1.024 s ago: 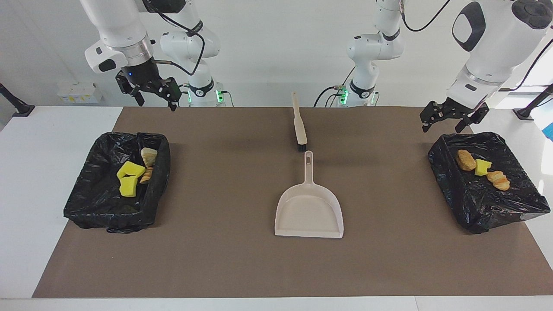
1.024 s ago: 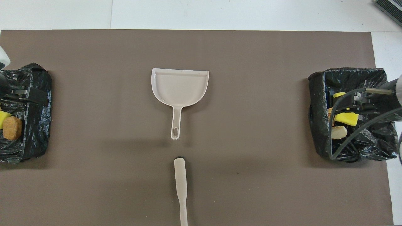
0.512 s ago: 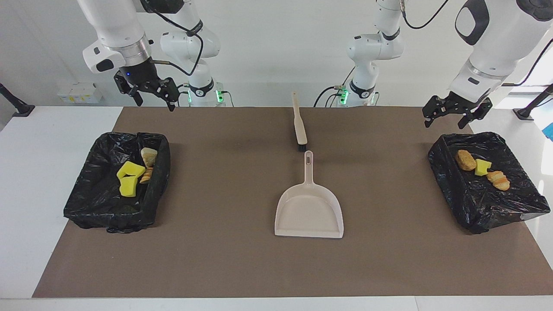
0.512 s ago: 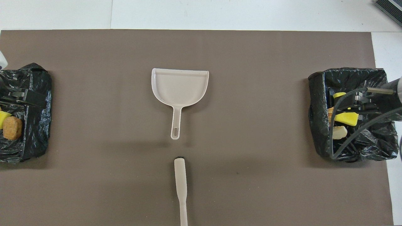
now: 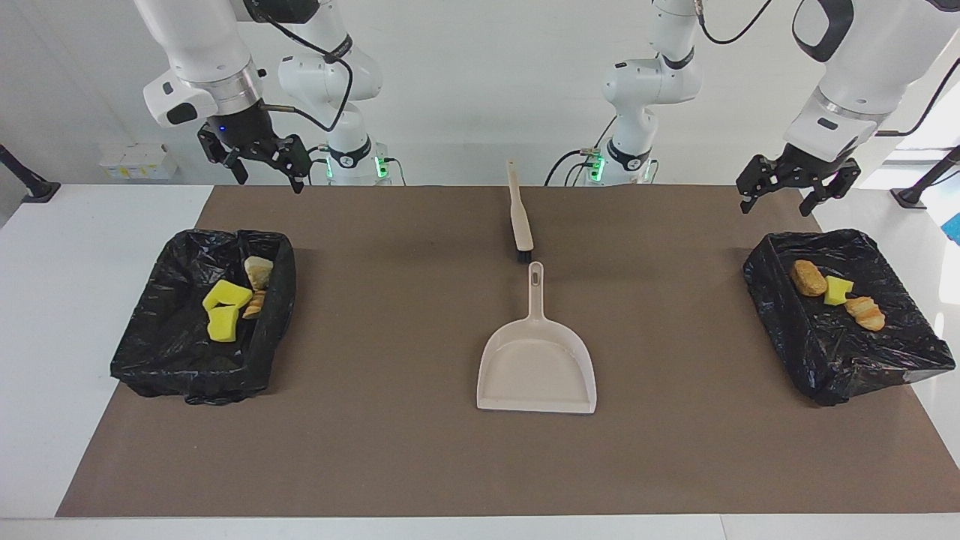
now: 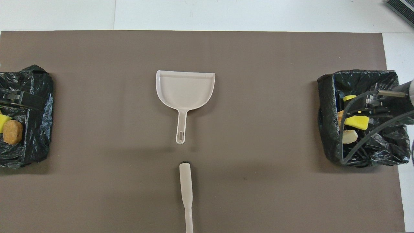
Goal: Sweep and dump trash in bin
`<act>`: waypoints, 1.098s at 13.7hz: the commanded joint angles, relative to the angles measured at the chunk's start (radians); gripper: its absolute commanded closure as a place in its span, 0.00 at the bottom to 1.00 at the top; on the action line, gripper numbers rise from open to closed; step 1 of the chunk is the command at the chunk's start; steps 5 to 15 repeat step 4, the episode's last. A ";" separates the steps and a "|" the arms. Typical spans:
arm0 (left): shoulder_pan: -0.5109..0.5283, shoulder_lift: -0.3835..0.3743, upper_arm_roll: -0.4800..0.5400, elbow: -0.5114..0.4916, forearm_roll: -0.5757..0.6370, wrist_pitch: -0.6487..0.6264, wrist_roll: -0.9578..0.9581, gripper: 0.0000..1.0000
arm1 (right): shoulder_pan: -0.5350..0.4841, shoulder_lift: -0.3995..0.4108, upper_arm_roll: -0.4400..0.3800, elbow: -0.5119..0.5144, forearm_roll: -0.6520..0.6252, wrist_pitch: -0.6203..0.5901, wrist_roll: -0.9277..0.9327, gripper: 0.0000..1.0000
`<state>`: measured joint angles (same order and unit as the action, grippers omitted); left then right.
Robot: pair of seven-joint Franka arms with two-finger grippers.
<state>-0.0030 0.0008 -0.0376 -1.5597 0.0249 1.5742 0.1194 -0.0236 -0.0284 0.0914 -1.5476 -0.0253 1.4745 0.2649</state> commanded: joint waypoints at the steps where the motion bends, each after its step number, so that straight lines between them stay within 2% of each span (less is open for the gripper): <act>1: 0.014 -0.007 -0.005 0.004 -0.028 0.001 0.014 0.00 | -0.018 -0.018 0.004 -0.026 0.018 0.024 -0.032 0.00; 15: 0.014 -0.010 -0.004 0.000 -0.026 0.000 0.037 0.00 | -0.018 -0.018 0.004 -0.026 0.018 0.024 -0.033 0.00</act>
